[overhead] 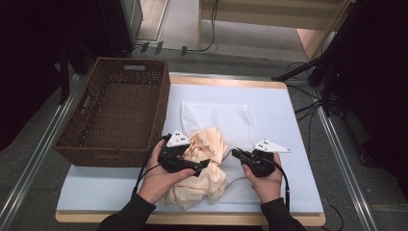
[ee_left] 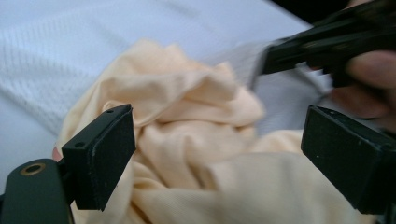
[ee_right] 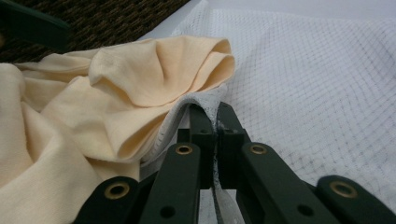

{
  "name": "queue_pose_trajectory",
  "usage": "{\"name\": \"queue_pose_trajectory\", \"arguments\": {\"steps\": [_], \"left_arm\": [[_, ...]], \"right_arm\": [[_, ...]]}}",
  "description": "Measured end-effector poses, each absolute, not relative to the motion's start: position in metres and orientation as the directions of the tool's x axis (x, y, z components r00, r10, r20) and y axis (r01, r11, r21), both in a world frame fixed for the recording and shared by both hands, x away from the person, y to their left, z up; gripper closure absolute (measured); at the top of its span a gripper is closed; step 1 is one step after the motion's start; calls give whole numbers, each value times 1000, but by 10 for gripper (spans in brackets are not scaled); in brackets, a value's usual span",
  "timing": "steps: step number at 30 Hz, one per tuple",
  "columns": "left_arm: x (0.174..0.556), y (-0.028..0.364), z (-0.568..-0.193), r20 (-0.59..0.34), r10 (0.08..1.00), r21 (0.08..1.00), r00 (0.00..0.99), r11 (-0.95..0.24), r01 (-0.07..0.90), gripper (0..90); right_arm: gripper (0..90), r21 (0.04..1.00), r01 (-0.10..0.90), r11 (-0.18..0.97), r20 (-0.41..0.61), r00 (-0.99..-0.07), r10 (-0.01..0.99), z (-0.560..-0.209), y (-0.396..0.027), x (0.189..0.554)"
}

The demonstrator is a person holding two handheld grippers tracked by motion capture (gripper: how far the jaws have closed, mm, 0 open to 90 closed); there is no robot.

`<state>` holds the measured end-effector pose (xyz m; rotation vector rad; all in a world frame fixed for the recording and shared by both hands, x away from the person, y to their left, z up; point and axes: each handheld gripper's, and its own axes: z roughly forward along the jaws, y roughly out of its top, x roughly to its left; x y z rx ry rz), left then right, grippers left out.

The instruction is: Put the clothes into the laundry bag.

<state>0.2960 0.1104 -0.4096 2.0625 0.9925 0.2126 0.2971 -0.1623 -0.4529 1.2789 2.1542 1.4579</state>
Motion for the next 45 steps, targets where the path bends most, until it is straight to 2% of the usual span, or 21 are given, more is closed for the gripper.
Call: {"name": "queue_pose_trajectory", "arguments": {"steps": [2, 4, 6, 8, 11, 13, 16, 20, 24, 27, 29, 32, 35, 38, 41, 43, 45], "left_arm": [[310, 104, -429, -206, 731, 655, 651, -391, 646, 88], [318, 102, -444, -245, 729, 603, 639, -402, 689, 25], [321, 101, -455, -241, 740, 571, 627, -415, 708, 28], [316, 100, -456, -184, 745, 595, 641, -435, 676, 126], [311, 105, -449, -215, 707, 624, 674, -431, 652, 513], [307, 108, -442, -249, 685, 649, 684, -407, 643, 678], [296, 114, -426, -278, 641, 702, 716, -373, 606, 689], [279, 115, -406, -301, 538, 754, 787, -371, 542, 693], [267, 98, -410, -280, 419, 744, 864, -473, 471, 683], [269, 80, -431, -274, 424, 666, 863, -563, 489, 669], [271, 72, -448, -204, 483, 616, 852, -612, 495, 658], [277, 73, -454, -262, 516, 618, 816, -560, 552, 617], [276, 76, -443, -256, 515, 646, 818, -539, 541, 513], [277, 83, -424, -264, 500, 723, 825, -464, 512, 423], [283, 88, -408, -237, 550, 794, 801, -365, 486, 331], [288, 87, -408, -232, 579, 794, 781, -352, 497, 225], [297, 82, -417, -250, 583, 750, 773, -388, 535, 179]], "right_arm": [[886, 843, 525, 116, 262, -588, 765, -453, -162, 297], [886, 842, 525, 122, 259, -593, 762, -453, -163, 297], [886, 840, 529, 125, 260, -593, 762, -453, -162, 297], [886, 840, 527, 129, 257, -596, 761, -454, -162, 297], [885, 840, 525, 137, 252, -600, 760, -455, -161, 297], [885, 841, 525, 134, 253, -598, 761, -453, -160, 297], [885, 841, 523, 136, 250, -599, 761, -453, -161, 297], [886, 829, 543, 138, 257, -587, 767, -456, -161, 300], [885, 821, 557, 127, 265, -568, 779, -457, -161, 303], [886, 820, 562, 107, 281, -560, 780, -455, -163, 306], [886, 823, 561, 91, 298, -562, 772, -453, -165, 306], [885, 827, 554, 94, 298, -574, 763, -451, -165, 305], [885, 833, 545, 94, 298, -585, 754, -449, -163, 303], [885, 835, 543, 90, 301, -588, 751, -447, -163, 302], [885, 839, 537, 91, 298, -592, 749, -447, -163, 301], [885, 837, 540, 90, 302, -592, 748, -446, -162, 301], [884, 837, 540, 90, 303, -592, 747, -447, -162, 301]]}}
